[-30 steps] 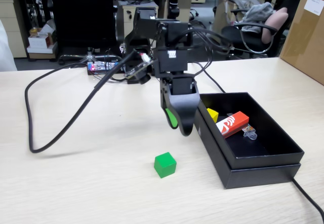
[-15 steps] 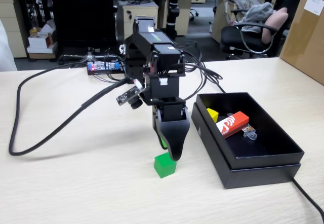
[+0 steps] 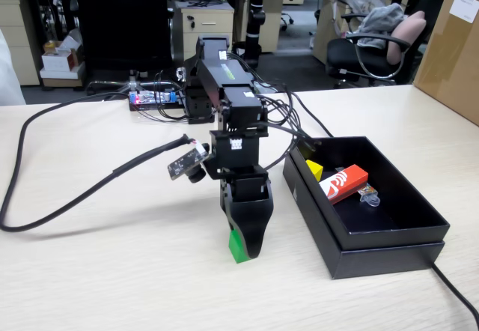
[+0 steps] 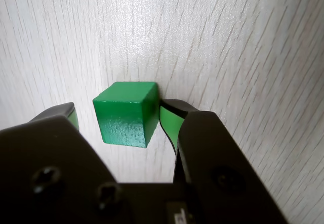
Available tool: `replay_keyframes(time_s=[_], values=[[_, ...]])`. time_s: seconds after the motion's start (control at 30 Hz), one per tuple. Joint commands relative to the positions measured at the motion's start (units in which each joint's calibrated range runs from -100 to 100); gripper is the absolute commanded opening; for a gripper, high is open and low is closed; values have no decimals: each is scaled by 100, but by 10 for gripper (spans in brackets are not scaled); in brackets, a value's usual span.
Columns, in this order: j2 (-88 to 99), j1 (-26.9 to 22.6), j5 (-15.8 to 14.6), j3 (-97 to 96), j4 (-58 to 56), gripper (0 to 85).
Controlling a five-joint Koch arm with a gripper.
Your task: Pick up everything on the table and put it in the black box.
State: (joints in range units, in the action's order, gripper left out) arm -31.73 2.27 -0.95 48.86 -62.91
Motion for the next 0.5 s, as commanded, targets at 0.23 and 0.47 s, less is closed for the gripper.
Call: replay_keyframes(time_s=[0.23, 0.47], values=[[23, 34, 78, 55, 265, 185], [425, 29, 34, 64, 239, 68]])
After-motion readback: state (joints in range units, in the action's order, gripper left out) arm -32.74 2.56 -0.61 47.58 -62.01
